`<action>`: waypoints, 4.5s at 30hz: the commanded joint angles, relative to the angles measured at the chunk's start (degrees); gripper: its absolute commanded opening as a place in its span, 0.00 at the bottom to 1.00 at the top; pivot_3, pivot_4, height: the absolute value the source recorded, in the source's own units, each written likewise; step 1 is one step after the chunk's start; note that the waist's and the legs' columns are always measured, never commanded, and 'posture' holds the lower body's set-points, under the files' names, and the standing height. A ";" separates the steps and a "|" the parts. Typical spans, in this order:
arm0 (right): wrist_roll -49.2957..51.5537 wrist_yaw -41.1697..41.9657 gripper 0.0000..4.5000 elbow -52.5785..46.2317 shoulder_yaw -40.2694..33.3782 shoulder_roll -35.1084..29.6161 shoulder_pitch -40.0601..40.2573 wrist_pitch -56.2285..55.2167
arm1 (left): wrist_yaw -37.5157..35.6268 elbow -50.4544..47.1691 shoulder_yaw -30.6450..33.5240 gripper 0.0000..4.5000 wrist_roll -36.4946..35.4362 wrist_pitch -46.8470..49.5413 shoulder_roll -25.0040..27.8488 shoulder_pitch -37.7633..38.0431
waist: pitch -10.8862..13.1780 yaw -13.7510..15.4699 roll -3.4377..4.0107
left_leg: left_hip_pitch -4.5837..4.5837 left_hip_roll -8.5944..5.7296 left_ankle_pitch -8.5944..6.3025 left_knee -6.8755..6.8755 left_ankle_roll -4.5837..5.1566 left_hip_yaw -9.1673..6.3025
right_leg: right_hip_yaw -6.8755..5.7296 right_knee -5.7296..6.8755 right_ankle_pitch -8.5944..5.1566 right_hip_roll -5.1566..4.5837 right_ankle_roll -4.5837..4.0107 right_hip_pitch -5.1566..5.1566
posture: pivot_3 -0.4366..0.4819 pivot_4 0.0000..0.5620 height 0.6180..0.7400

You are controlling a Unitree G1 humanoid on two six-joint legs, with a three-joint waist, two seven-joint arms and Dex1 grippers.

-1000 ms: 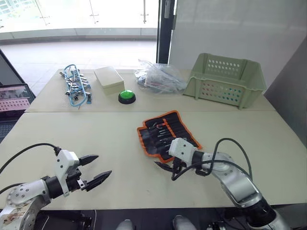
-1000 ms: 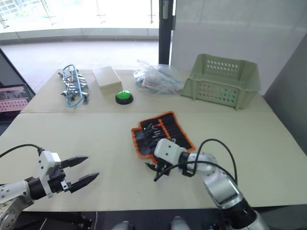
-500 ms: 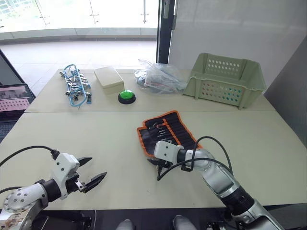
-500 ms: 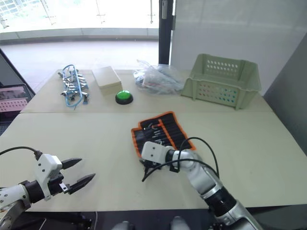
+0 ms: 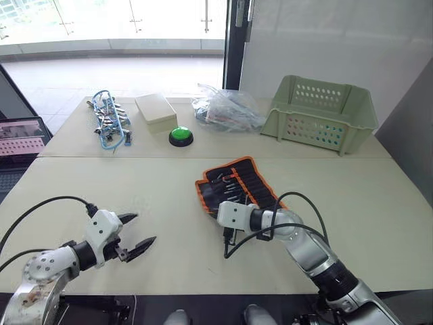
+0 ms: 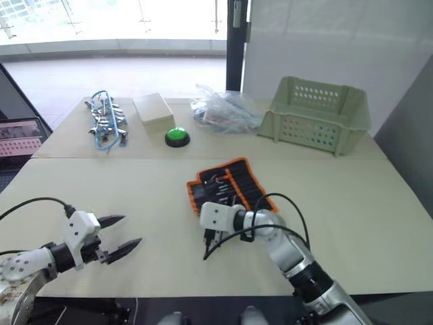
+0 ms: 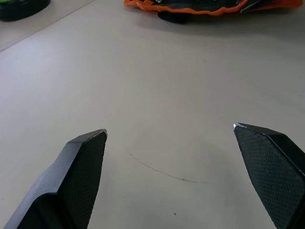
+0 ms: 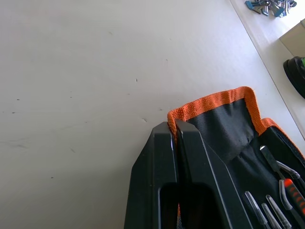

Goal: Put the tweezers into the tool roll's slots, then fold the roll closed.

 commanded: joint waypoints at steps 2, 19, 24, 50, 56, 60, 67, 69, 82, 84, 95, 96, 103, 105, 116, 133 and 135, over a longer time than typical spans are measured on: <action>3.04 2.88 0.00 -2.28 -2.30 -2.41 2.22 -4.98 | -5.25 8.03 -7.20 1.00 4.82 -8.92 1.52 -10.95 | 0.00 0.38 0.00 | -0.01 -0.01 0.00 0.00 0.00 -0.01 | -0.01 0.01 0.00 0.00 0.00 0.00 | 0.48 0.27 1.00; 3.81 1.35 0.00 -7.36 -6.43 -3.79 9.46 -3.81 | -4.02 53.72 -30.29 1.00 27.78 -43.98 -10.06 -49.90 | -0.01 -0.09 -0.01 | -0.19 -0.06 -0.03 0.46 0.07 -0.03 | -0.01 0.09 0.00 0.04 0.02 0.00 | 0.48 0.27 1.00; 2.99 -0.40 0.00 -8.30 -6.74 -3.53 10.35 -2.36 | -0.97 61.36 -31.75 1.00 30.08 -48.72 -14.46 -55.71 | -0.01 0.84 -0.02 | -0.23 -0.12 -0.03 0.55 0.07 -0.03 | -0.01 0.08 0.03 0.00 0.09 0.06 | 0.48 0.27 1.00; 1.22 -3.13 0.00 8.63 -7.97 -2.84 5.77 -8.80 | -7.05 38.07 -28.87 0.01 24.27 -32.04 -6.05 -41.14 | -0.02 -0.52 0.00 | -0.13 -0.08 -0.02 0.55 0.07 -0.06 | 0.03 0.38 0.03 0.04 0.10 -0.01 | 0.48 0.27 1.00; 1.25 -1.82 0.00 17.44 -7.67 -3.37 -0.02 -14.29 | -8.32 12.79 -25.97 0.01 19.66 -12.76 0.01 -25.75 | -0.02 -1.46 0.01 | -0.04 -0.01 -0.03 0.54 0.08 -0.04 | 0.08 0.54 0.02 0.08 0.09 -0.03 | 0.48 0.27 1.00; 3.83 1.27 0.00 19.20 -7.66 -3.47 -1.74 -16.50 | -7.58 -0.40 -24.88 0.01 16.29 -2.03 2.17 -18.04 | -0.01 -1.53 0.01 | -0.02 0.00 -0.03 0.54 0.09 -0.05 | 0.07 0.53 0.02 0.08 0.08 -0.02 | 0.48 0.27 1.00; 12.62 11.66 0.00 11.74 -8.50 -6.77 2.15 -13.18 | -3.72 -6.90 -20.40 0.01 15.34 6.30 5.03 -12.82 | -0.01 -1.10 0.01 | -0.03 -0.02 -0.04 0.54 0.09 -0.04 | 0.07 0.51 0.02 0.05 0.08 0.01 | 0.48 0.27 1.00; 14.20 12.99 0.00 9.77 -8.74 -7.57 2.70 -11.34 | -3.30 -7.10 -18.53 0.01 14.43 7.43 6.17 -11.99 | 0.00 -0.97 0.02 | -0.02 -0.01 -0.04 0.54 0.10 -0.04 | 0.07 0.50 0.01 0.05 0.08 0.01 | 0.48 0.27 1.00; 18.81 13.93 0.00 5.57 -8.59 -7.00 -1.00 -1.04 | 0.39 -3.48 -15.56 0.01 14.12 6.86 8.37 -9.91 | 0.01 -0.30 0.03 | -0.03 -0.02 -0.04 0.54 0.10 0.00 | 0.07 0.49 0.01 0.04 0.07 -0.01 | 0.48 0.27 1.00; 17.46 13.21 0.00 8.01 -8.04 -6.66 -2.67 -0.52 | 1.27 -1.68 -14.91 0.01 13.32 7.59 7.58 -11.72 | 0.01 -0.27 0.03 | -0.03 -0.02 -0.04 0.54 0.10 -0.01 | 0.06 0.50 0.01 0.04 0.07 -0.02 | 0.48 0.27 1.00; 13.82 10.89 0.00 13.94 -6.17 -4.03 -7.54 0.13 | 1.54 8.49 -17.52 0.01 7.73 12.39 3.99 -24.11 | 0.01 -0.26 0.03 | -0.05 -0.03 -0.04 0.54 0.10 -0.01 | 0.05 0.52 0.01 0.04 0.07 -0.04 | 0.48 0.27 1.00; 13.10 10.14 0.00 14.61 -6.03 -3.69 -7.72 -0.08 | 1.71 9.43 -18.48 0.01 8.46 12.38 3.53 -24.85 | 0.01 -0.23 0.03 | -0.04 -0.05 -0.04 0.54 0.10 -0.01 | 0.05 0.53 0.01 0.02 0.07 -0.03 | 0.48 0.27 1.00; 8.17 3.46 0.00 20.05 -7.29 -2.04 -8.86 -4.01 | 4.06 10.62 -19.04 0.01 8.70 14.27 1.08 -26.05 | 0.01 -0.44 0.03 | -0.08 -0.04 -0.04 0.54 0.09 -0.02 | 0.05 0.56 0.01 0.04 0.06 -0.11 | 0.48 0.27 1.00; 8.03 2.23 0.00 21.22 -7.93 -1.58 -8.89 -4.92 | 4.56 10.67 -19.00 0.01 8.69 14.36 0.76 -25.92 | 0.01 -0.43 0.03 | -0.07 -0.04 -0.03 0.54 0.08 -0.02 | 0.06 0.57 0.01 0.04 0.06 -0.11 | 0.48 0.27 1.00; 20.21 4.34 0.81 16.38 -17.56 2.41 -8.56 -2.78 | 9.88 5.16 -5.90 0.63 -0.10 11.10 -4.79 -26.13 | 0.01 -0.52 0.03 | -0.07 -0.02 -0.03 0.53 0.08 -0.03 | 0.06 0.59 0.01 0.03 0.06 -0.12 | 0.48 0.27 1.00; 11.42 -4.23 0.14 8.94 -5.03 13.11 -2.05 4.74 | 14.37 3.31 -14.98 0.00 1.95 14.87 -12.95 -20.05 | 0.00 -0.29 0.03 | -0.06 -0.05 -0.02 0.53 0.06 -0.05 | 0.05 0.65 0.02 0.02 0.06 -0.13 | 0.48 0.27 1.00; 10.10 -4.89 0.01 9.51 -4.23 13.30 -2.00 4.26 | 13.83 3.81 -15.90 0.00 2.03 15.18 -13.05 -20.41 | 0.00 -0.19 0.03 | -0.07 -0.07 -0.02 0.53 0.05 -0.05 | 0.05 0.64 0.02 0.00 0.06 -0.12 | 0.48 0.27 1.00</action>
